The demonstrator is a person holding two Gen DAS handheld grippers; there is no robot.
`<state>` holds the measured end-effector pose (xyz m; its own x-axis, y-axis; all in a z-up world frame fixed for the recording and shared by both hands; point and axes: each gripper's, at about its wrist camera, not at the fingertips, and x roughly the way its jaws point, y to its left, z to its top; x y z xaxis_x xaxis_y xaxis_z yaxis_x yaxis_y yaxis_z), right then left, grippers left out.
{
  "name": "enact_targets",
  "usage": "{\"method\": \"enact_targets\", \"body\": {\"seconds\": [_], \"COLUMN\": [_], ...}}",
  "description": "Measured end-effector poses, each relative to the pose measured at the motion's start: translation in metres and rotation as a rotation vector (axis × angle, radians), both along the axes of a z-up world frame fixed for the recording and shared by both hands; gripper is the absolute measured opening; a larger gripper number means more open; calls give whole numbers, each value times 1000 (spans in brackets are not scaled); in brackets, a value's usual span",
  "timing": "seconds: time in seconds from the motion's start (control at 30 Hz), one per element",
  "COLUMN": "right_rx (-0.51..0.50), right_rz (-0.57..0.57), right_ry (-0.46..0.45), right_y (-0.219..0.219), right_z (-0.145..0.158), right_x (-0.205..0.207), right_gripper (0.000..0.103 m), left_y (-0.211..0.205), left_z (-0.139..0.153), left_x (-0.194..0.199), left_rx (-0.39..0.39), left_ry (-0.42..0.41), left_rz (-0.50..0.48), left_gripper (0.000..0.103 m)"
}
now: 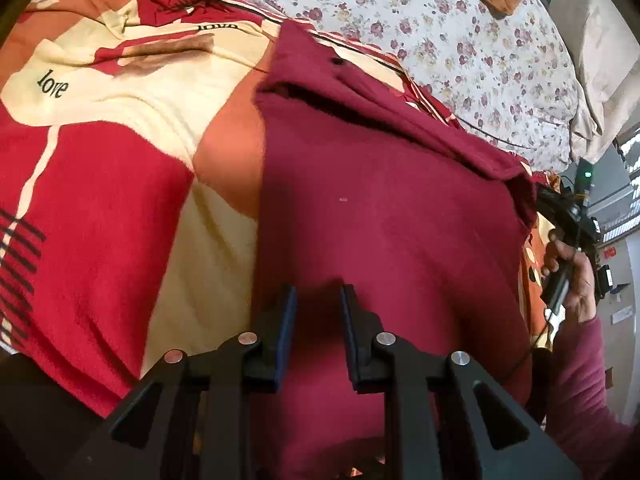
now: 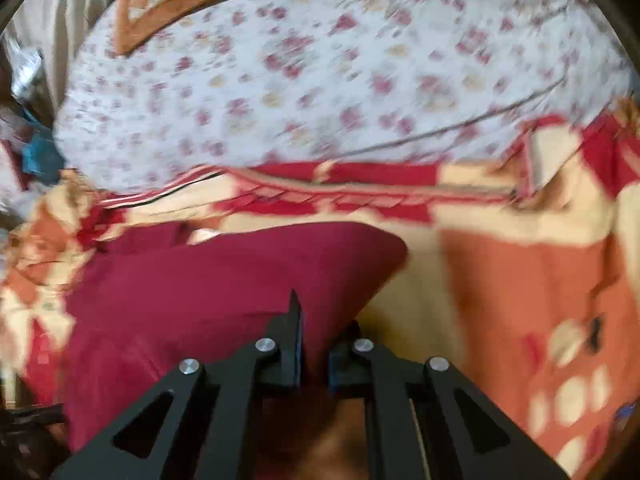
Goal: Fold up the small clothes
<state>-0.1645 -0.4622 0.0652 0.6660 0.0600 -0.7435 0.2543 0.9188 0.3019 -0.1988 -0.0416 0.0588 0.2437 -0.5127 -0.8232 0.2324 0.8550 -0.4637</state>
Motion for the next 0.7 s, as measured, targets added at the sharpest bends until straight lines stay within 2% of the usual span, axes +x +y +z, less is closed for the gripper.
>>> {"method": "enact_targets", "body": {"seconds": [0.03, 0.13, 0.17, 0.27, 0.33, 0.43, 0.5, 0.53, 0.6, 0.63, 0.7], "right_rx": [-10, 80, 109, 172, 174, 144, 89, 36, -108, -128, -125], "right_rz": [-17, -7, -19, -73, -86, -29, 36, 68, 102, 110, 110], "right_ry": [20, 105, 92, 55, 43, 7, -4, 13, 147, 185, 186], "right_y": [-5, -13, -16, -27, -28, -12, 8, 18, 35, 37, 34], "right_z": [-6, -37, -42, -40, -31, -11, -4, -6, -22, -27, -24], "right_x": [5, 16, 13, -6, -21, -41, -45, -43, -34, -34, -45], "right_gripper": [8, 9, 13, 45, 46, 46, 46, 46, 45, 44, 45], "left_y": [-1, -2, -1, -1, 0, 4, 3, 3, 3, 5, 10], "left_z": [-1, -1, -1, 0, 0, 1, 2, 3, 10, 14, 22], "left_x": [0, -1, -2, -6, -8, -14, -17, -20, -26, -30, -37], "left_rx": [4, 18, 23, 41, 46, 45, 43, 46, 49, 50, 65], "left_ry": [2, -5, -9, -16, -13, -14, -11, -10, -24, -37, -71], "left_rz": [-1, -4, -6, -12, -13, -4, 5, 5, -7, -13, -12], "left_gripper": [0, 0, 0, 0, 0, 3, 4, 4, 4, 4, 7]}}
